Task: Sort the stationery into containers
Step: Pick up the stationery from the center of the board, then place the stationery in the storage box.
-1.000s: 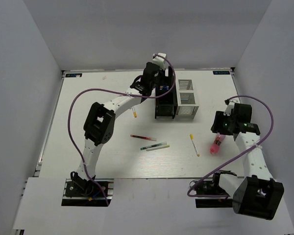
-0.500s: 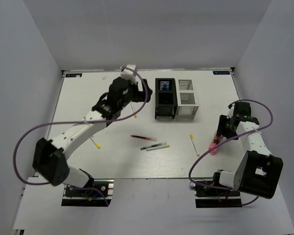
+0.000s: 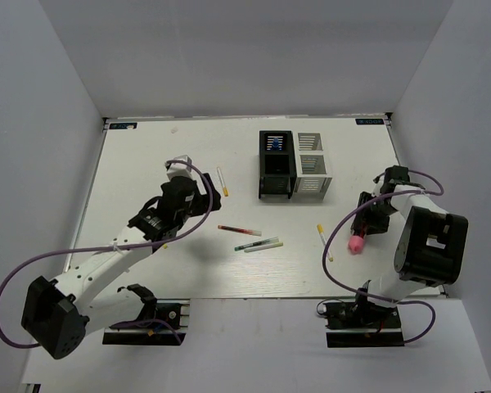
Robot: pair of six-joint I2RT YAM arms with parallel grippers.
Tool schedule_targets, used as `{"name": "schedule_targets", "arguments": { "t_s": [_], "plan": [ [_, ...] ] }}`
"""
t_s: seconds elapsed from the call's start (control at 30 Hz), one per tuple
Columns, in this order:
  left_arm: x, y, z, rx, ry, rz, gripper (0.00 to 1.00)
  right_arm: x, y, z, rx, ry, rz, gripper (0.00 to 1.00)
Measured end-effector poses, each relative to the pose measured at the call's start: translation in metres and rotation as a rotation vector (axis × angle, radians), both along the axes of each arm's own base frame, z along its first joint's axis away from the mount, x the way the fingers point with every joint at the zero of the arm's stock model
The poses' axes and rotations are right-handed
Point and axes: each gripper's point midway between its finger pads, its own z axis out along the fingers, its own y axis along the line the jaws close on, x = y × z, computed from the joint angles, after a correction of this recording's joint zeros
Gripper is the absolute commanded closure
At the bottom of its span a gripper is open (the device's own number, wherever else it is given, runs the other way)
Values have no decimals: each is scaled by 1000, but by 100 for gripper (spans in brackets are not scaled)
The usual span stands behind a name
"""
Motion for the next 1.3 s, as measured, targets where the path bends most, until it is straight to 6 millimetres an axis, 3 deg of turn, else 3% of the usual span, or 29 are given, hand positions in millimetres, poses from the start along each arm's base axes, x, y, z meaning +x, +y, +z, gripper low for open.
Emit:
{"name": "schedule_targets", "arguments": {
  "t_s": [0.2,0.37,0.47,0.57,0.77,0.87,0.97,1.1,1.3],
  "plan": [
    [-16,22,-2,-38,23,110,4,11,4,0,37,-15,-16,98],
    [-32,37,-20,-33,88,173,11,27,9,4,85,-37,10,100],
    [-41,42,-28,-33,129,195,12,45,13,20,115,-104,44,100],
    [-47,45,-35,-46,159,218,15,71,15,53,124,-240,91,100],
    [-58,51,-48,-52,219,259,14,122,25,165,112,-636,255,100],
    [-63,54,-53,-50,249,280,13,146,40,214,126,-817,354,100],
    [-69,59,-63,-23,294,306,13,171,64,243,163,-945,464,100],
    [-72,62,-73,14,342,329,13,212,99,245,204,-1037,585,100],
    [-73,63,-72,9,354,350,13,267,141,194,258,-1032,659,100]
  ]
}}
